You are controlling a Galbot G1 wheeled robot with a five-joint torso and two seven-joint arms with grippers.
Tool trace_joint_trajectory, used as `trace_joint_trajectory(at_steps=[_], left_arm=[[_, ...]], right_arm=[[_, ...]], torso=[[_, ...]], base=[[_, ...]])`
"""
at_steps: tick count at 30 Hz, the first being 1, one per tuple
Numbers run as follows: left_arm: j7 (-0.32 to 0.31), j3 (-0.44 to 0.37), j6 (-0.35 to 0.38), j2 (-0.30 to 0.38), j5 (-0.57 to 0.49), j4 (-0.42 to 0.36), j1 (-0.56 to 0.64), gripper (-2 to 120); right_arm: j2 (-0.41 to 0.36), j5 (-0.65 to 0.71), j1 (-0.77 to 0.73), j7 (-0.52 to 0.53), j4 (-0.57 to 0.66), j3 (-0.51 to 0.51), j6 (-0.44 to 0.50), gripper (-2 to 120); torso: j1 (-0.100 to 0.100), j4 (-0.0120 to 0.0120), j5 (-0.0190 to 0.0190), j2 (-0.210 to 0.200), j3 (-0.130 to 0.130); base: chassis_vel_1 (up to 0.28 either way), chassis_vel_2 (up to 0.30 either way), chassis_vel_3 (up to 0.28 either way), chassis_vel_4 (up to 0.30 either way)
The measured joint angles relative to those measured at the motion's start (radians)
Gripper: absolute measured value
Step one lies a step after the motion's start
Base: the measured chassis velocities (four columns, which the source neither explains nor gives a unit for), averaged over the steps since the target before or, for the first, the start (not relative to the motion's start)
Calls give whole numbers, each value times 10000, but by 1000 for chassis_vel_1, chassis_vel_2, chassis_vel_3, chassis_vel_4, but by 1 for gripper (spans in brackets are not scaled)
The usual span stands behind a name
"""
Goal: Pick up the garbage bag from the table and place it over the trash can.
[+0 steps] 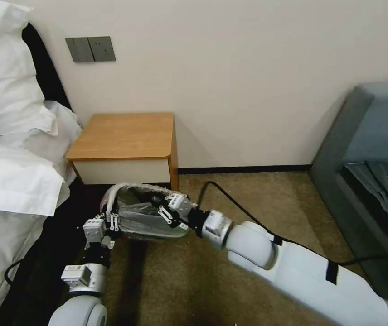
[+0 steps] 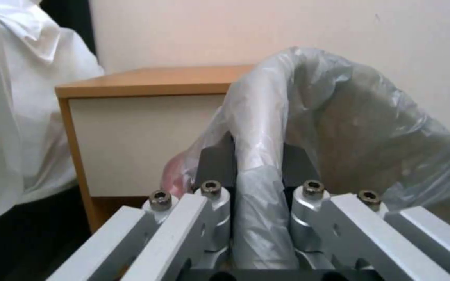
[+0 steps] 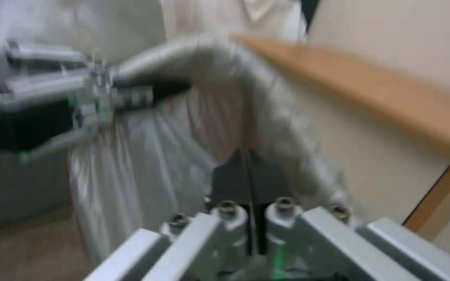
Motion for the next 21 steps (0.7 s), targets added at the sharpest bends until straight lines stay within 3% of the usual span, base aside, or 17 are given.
trace_joint_trajectory(at_steps=[17, 18, 21], left_arm=[[94, 131, -298, -185, 562, -106, 205, 11], [99, 139, -299, -246, 695, -346, 350, 11], [103, 139, -299, -251, 735, -464, 377, 11]], right_arm=[[369, 534, 912, 209, -1404, -896, -495, 0], [745, 587, 1142, 229, -1955, -976, -538, 0], [937, 587, 1291, 255, -2233, -1100, -545, 0]], torso=[[0, -1, 0, 0, -1], [0, 0, 1, 0, -1], [0, 0, 1, 0, -1]], base=[[0, 0, 0, 0], [0, 0, 0, 0], [0, 0, 0, 0]])
